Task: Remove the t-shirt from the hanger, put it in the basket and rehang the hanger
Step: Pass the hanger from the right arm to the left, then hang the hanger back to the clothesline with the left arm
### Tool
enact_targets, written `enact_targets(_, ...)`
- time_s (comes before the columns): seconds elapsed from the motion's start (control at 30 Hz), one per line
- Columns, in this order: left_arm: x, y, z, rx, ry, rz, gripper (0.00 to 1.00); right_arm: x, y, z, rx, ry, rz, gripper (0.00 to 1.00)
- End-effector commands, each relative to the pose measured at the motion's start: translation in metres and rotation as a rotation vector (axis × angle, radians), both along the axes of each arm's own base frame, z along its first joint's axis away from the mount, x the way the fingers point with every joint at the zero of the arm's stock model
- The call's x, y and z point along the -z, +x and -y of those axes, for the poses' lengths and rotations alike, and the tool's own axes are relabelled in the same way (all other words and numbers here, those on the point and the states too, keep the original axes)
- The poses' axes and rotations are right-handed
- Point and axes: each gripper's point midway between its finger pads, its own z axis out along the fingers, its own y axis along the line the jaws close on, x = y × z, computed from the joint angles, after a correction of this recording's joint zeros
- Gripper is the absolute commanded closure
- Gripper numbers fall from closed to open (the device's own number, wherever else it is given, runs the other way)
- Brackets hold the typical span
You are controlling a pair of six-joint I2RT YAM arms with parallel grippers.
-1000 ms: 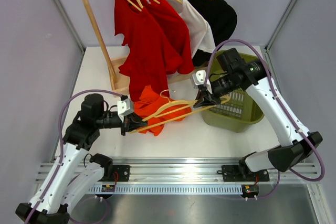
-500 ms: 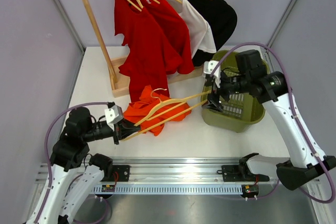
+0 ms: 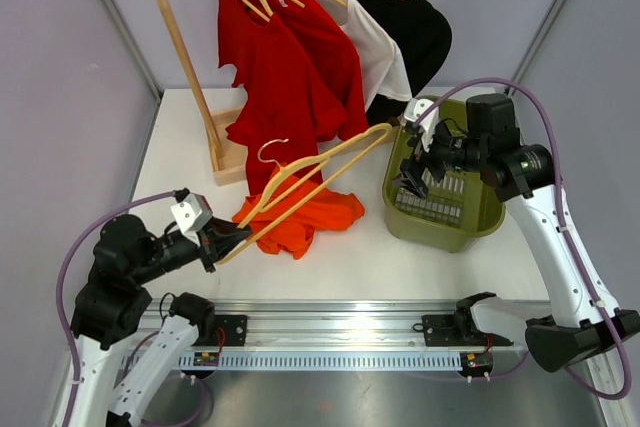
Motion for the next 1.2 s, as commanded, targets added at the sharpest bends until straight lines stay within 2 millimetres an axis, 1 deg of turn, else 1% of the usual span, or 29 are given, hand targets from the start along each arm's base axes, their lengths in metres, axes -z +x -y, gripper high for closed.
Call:
enact_targets(0.0, -0.044, -0.008, -0.009, -0.064, -0.095, 0.099, 1.00, -0.001, 0.000, -0.002, 0.000, 0.051, 0.000, 0.01)
enact_targets(0.03, -0.050, -0.011, -0.011, -0.077, -0.119, 0.101, 1.00, 0.001, -0.005, -0.006, -0.028, 0.068, -0.014, 0.01)
enact_targets(0.07, -0.056, -0.014, -0.012, -0.085, -0.137, 0.115, 1.00, 0.009, -0.008, -0.008, -0.042, 0.073, -0.039, 0.01)
enact_targets(0.13, -0.075, -0.019, -0.020, -0.129, -0.190, 0.151, 1.00, 0.014, -0.016, -0.015, -0.095, 0.105, -0.069, 0.01)
enact_targets(0.17, -0.081, -0.020, -0.022, -0.143, -0.206, 0.165, 1.00, 0.021, -0.019, -0.017, -0.112, 0.112, -0.093, 0.01)
enact_targets(0.2, -0.091, -0.024, -0.026, -0.158, -0.233, 0.186, 1.00, 0.024, -0.021, -0.019, -0.132, 0.118, -0.101, 0.01)
enact_targets(0.23, -0.097, -0.018, -0.033, -0.216, -0.250, 0.190, 1.00, 0.026, -0.026, -0.024, -0.164, 0.137, -0.118, 0.01)
enact_targets(0.27, -0.102, -0.015, -0.038, -0.258, -0.269, 0.193, 1.00, 0.033, -0.028, -0.026, -0.178, 0.142, -0.141, 0.01)
enact_targets(0.3, -0.109, -0.015, -0.044, -0.292, -0.286, 0.202, 1.00, 0.034, -0.032, -0.028, -0.199, 0.158, -0.152, 0.01)
enact_targets(0.33, -0.113, -0.009, -0.052, -0.350, -0.299, 0.207, 1.00, 0.037, -0.032, -0.029, -0.209, 0.163, -0.159, 0.01)
enact_targets(0.37, -0.116, -0.006, -0.055, -0.376, -0.306, 0.205, 1.00, 0.043, -0.034, -0.030, -0.216, 0.167, -0.178, 0.01)
enact_targets(0.43, -0.123, 0.002, -0.066, -0.458, -0.335, 0.209, 1.00, 0.046, -0.036, -0.032, -0.228, 0.176, -0.188, 0.01)
enact_targets(0.5, -0.128, 0.007, -0.072, -0.498, -0.353, 0.210, 1.00, 0.053, -0.037, -0.032, -0.227, 0.179, -0.208, 0.01)
enact_targets(0.53, -0.133, 0.010, -0.078, -0.541, -0.368, 0.215, 1.00, 0.054, -0.036, -0.033, -0.232, 0.181, -0.204, 0.01)
enact_targets(0.67, -0.140, 0.023, -0.089, -0.625, -0.384, 0.213, 1.00, 0.068, -0.036, -0.035, -0.232, 0.184, -0.243, 0.01)
enact_targets(0.77, -0.137, 0.040, -0.096, -0.700, -0.359, 0.197, 1.00, 0.073, -0.033, -0.035, -0.230, 0.179, -0.252, 0.01)
enact_targets(0.8, -0.135, 0.049, -0.096, -0.717, -0.343, 0.182, 1.00, 0.074, -0.033, -0.035, -0.231, 0.178, -0.252, 0.01)
enact_targets(1.0, -0.130, 0.082, -0.102, -0.825, -0.322, 0.139, 1.00, 0.079, -0.035, -0.034, -0.227, 0.173, -0.250, 0.01)
enact_targets(1.03, -0.125, 0.094, -0.099, -0.834, -0.299, 0.111, 1.00, 0.078, -0.035, -0.033, -0.228, 0.175, -0.241, 0.01)
enact_targets(1.13, -0.117, 0.108, -0.099, -0.872, -0.279, 0.061, 1.00, 0.076, -0.037, -0.033, -0.227, 0.175, -0.231, 0.01)
enact_targets(1.17, -0.113, 0.116, -0.098, -0.887, -0.267, 0.043, 1.00, 0.076, -0.038, -0.033, -0.228, 0.174, -0.228, 0.01)
